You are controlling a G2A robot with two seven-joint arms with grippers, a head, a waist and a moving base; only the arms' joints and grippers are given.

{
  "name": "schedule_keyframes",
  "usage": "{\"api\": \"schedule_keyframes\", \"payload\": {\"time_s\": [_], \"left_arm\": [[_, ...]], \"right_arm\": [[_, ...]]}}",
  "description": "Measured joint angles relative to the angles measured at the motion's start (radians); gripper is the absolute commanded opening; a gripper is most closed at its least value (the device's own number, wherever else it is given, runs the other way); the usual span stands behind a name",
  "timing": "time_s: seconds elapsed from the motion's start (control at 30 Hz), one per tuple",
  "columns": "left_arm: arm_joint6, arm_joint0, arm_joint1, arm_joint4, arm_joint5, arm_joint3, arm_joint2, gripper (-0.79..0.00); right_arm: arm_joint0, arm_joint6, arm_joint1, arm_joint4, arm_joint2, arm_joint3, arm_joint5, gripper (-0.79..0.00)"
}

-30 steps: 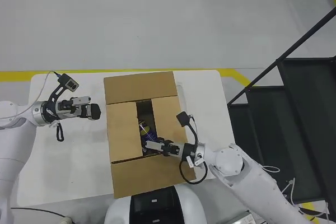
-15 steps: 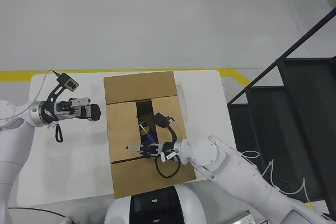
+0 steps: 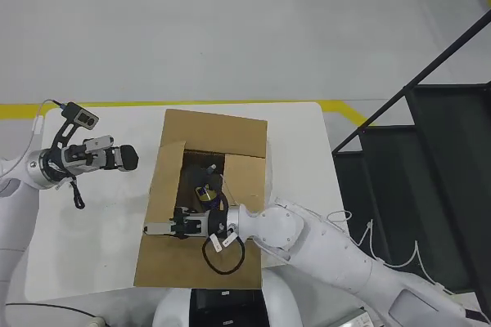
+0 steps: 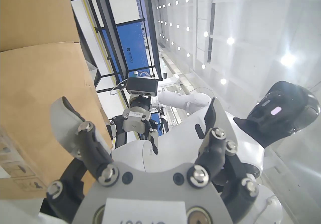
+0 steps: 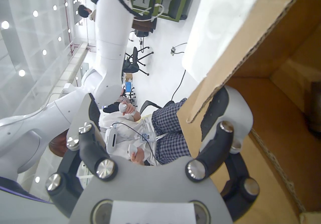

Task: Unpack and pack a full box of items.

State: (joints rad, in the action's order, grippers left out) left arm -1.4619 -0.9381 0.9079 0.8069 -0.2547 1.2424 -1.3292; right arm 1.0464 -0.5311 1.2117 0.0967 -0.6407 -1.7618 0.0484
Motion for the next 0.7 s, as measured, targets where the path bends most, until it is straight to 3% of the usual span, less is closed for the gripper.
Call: {"api": "schedule_keyframes", "payload": {"time_s": [0.17,0.43,0.6,0.7], "left_arm": [[0.002,-0.018,-0.002,0.033,-0.001,0.041,-0.027,0.000],[-0.004,-0.022,-0.007,0.039,0.040,0.091,-0.057,0.000],[0.002,-0.004,-0.007,0.018,0.080,0.067,-0.053,0.000],[0.008,0.029,-0.005,-0.033,0.131,0.019,-0.020,0.000]], "right_arm": [[-0.059,0.064,0.045,0.024,0.053,0.058,0.046,0.000],[-0.195,0.175,0.171,0.051,0.201,0.236,0.067,0.000],[-0.233,0.204,0.235,0.065,0.249,0.330,0.075,0.000],[-0.233,0.200,0.253,0.055,0.256,0.349,0.078,0.000]]}}
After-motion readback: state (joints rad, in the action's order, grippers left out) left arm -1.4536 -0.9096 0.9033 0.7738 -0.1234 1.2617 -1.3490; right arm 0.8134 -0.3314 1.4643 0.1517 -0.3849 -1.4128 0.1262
